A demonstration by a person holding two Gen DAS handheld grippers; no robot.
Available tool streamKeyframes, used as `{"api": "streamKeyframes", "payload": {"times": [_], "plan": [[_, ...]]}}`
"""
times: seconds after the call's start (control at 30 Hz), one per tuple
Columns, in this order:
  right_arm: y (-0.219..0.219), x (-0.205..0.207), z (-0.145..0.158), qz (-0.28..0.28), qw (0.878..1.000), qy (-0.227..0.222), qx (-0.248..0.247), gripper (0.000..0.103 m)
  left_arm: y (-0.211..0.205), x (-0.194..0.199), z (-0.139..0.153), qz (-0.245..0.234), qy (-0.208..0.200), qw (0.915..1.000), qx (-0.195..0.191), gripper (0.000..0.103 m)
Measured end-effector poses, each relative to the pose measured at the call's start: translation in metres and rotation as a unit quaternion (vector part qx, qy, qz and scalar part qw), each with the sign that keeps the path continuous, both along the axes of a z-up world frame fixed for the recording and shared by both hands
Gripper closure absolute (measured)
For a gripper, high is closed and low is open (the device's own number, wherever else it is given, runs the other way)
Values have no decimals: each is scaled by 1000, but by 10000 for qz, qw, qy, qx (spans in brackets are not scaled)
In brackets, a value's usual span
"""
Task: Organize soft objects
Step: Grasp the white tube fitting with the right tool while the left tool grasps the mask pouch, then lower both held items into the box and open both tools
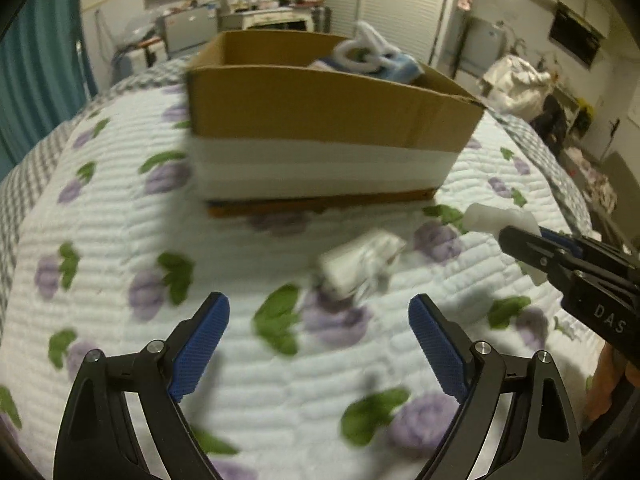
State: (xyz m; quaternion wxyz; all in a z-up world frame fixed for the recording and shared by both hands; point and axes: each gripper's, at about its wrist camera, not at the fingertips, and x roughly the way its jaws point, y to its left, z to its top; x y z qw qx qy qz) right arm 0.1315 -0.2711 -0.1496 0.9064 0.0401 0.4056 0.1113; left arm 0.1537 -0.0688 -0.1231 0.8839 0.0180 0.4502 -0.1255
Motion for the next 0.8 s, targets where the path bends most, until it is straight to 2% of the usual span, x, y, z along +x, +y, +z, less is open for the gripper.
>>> {"api": "streamKeyframes", "payload": {"times": [0.17,0.23,0.37,0.4,0.6,0.8], "plan": [[-11,19,-9,-139,9998,55,-154,78,-21,23,-13,-112,146,9998,-47,18],[-13,25,-13,-178,9995,53,-253,78,-24,31,-19,-69,212,9997,-67,29],[-17,35,-19,-194,9995,111,-202,78,-26,45,-31,3,396,9991,-122,39],[-18,37,-21,-189,9995,142,-185,78,-27,45,-32,-9,370,9993,-80,46],[-16,38,-27,-171,9994,213,-204,77,-28,35,-28,-95,270,9996,11,54],[-16,25,-18,-220,9995,56,-234,77,-23,14,-14,-81,199,9998,55,54]]}}
